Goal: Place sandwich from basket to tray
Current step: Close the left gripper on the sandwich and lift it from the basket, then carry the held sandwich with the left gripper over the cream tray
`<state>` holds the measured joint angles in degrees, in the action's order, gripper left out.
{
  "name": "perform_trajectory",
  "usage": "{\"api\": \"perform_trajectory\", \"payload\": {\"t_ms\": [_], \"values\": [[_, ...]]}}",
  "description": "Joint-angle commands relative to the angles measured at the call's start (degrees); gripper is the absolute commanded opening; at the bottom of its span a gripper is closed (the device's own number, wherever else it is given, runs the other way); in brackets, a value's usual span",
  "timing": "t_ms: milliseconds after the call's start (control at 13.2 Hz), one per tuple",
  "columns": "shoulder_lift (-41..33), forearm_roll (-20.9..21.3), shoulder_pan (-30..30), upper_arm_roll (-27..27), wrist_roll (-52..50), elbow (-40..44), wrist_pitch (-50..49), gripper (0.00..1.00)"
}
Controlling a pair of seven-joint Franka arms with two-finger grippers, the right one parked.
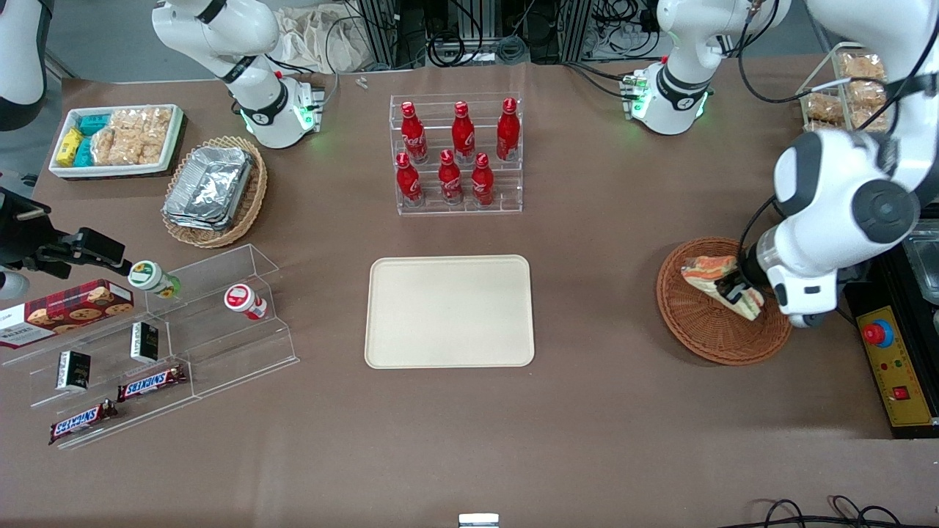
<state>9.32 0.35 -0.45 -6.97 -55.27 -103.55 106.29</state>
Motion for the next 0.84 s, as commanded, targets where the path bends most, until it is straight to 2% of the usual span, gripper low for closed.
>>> {"api": "perform_trajectory", "payload": {"t_ms": [0,380,608,759], "values": [[1.1,0.6,-0.3,-2.7,-1.4,6.5,-7.0,0.0],[1.6,-0.1,-0.3,-10.6,1.1,7.9,-7.4,0.0],[5.3,0.7,-0.9,-17.4,1.9,7.6,-2.4,0.0],[8.2,0.8,-5.1,-18.2,2.0,7.5,1.1,0.0]]}}
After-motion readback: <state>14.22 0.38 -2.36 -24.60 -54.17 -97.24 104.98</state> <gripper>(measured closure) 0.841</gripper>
